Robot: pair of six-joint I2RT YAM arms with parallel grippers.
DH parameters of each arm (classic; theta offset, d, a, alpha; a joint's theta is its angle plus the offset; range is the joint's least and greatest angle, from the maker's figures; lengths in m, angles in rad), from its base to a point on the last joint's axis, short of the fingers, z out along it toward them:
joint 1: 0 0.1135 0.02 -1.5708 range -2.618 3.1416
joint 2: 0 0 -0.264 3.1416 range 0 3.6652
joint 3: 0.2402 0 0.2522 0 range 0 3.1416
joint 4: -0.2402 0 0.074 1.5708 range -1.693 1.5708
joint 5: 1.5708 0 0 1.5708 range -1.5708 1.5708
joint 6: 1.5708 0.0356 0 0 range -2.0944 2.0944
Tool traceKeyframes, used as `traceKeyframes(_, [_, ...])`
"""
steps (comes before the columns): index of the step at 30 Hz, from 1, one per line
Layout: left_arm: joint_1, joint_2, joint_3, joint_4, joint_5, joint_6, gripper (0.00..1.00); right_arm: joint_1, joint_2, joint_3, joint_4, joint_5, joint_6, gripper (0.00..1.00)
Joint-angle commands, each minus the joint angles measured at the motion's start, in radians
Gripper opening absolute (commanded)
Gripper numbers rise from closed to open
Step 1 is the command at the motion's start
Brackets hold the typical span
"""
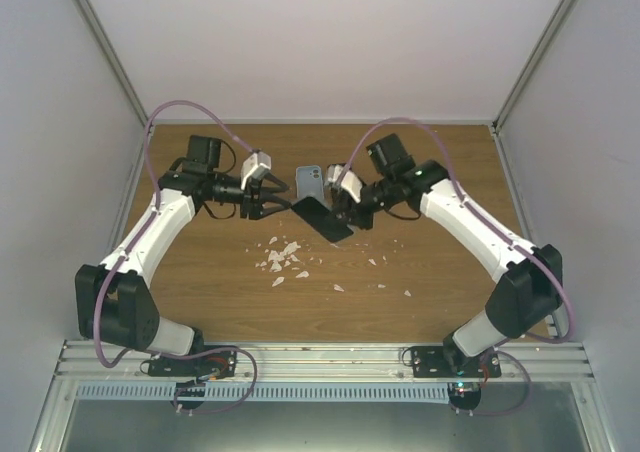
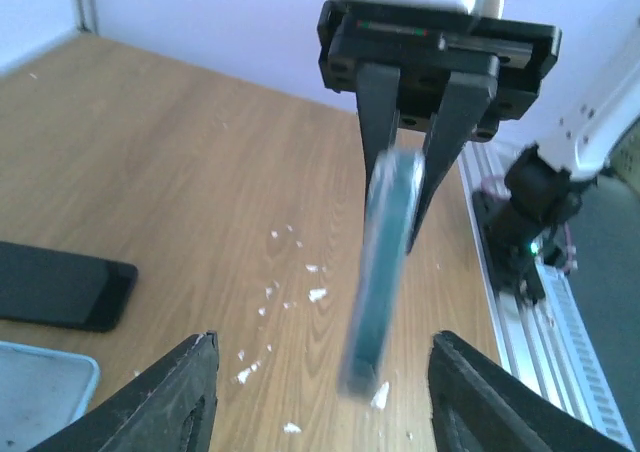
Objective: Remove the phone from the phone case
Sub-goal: Pick up the phone at the center of the board, then remove the phone case from the phone.
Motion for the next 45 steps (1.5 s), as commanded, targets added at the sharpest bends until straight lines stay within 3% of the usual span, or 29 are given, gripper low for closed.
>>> traceKeyframes(1, [0.041, -0.027, 0.006, 0.277, 0.102, -0.294, 0.58, -0.089, -0.006, 0.103, 0.147, -0.193, 0.147, 0.01])
traceKeyframes(11, [0.017, -0.119, -0.149, 0.787, 0.022, -0.85, 0.59, -0.232, -0.021, 0.152, 0.48, -0.482, 0.541, 0.01])
traceKeyframes(21, [-0.113, -0.144, -0.238, 0.963, -0.052, -1.026, 0.55, -0.246, -0.011, 0.086, 0.883, -0.656, 0.985, 0.01])
traceKeyframes(27, [-0.131, -0.136, -0.263, 1.035, -0.065, -1.104, 0.53, -0.246, -0.016, 0.064, 0.966, -0.654, 1.068, 0.0])
traceKeyframes(45, [-0.155, -0.136, -0.278, 1.086, -0.062, -1.13, 0.48, -0.24, -0.012, 0.039, 0.961, -0.623, 1.06, 0.01])
